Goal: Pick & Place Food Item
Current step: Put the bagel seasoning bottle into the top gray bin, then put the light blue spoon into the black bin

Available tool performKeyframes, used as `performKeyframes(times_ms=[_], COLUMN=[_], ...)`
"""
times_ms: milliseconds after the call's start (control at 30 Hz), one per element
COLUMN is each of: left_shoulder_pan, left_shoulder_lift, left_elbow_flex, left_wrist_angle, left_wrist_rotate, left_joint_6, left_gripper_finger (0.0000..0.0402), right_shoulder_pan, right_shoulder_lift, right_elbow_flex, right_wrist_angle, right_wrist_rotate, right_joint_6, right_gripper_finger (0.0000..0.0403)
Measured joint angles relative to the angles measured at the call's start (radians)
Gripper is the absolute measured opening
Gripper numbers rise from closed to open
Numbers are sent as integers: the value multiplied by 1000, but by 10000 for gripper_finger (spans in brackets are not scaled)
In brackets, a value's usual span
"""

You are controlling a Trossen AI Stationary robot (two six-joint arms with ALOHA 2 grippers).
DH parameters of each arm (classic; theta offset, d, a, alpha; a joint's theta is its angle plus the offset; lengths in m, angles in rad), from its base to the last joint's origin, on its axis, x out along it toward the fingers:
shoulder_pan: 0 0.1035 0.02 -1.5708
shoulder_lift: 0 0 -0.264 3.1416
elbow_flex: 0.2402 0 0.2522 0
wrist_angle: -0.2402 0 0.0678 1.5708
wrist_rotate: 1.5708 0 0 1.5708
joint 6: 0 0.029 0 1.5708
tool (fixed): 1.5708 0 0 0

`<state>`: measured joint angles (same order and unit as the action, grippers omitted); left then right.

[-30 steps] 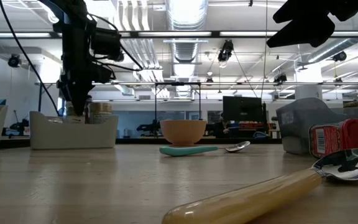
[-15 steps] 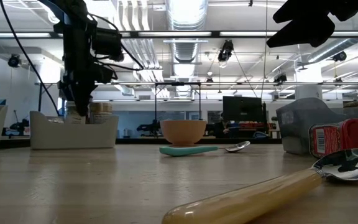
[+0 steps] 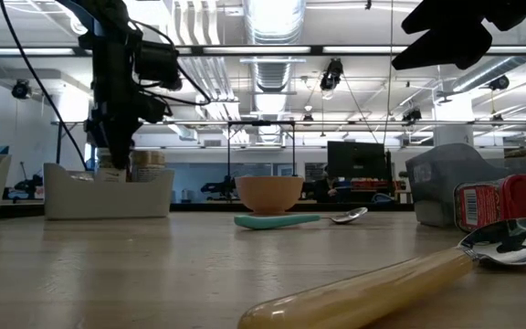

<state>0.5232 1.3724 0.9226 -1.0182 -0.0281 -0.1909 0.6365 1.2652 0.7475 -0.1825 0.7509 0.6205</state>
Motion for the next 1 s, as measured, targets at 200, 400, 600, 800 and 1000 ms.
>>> performKeyframes(times_ms=[200, 400, 600, 800, 1000], left_shoulder_pan=[0, 0, 0, 0, 1], left_shoulder_lift=[0, 0, -1, -1, -2], left_elbow_flex=[0, 1, 49, 111, 162], left_wrist_angle=[-3, -6, -68, -129, -195], left_wrist_rotate=[3, 3, -13, -16, -16], left_joint_6=[0, -1, -1, -1, 0], left_gripper_finger=[256, 256, 256, 256, 256], right_shoulder_pan=[0, 0, 0, 0, 0], right_shoulder_lift=[0, 0, 0, 0, 0], right_elbow_flex=[0, 0, 0, 0, 0], right_wrist_angle=[0, 1, 0, 0, 0], right_wrist_rotate=[-4, -26, -26, -26, -26], right_joint_6=[4, 5, 5, 4, 4], right_gripper_finger=[334, 334, 334, 334, 334])
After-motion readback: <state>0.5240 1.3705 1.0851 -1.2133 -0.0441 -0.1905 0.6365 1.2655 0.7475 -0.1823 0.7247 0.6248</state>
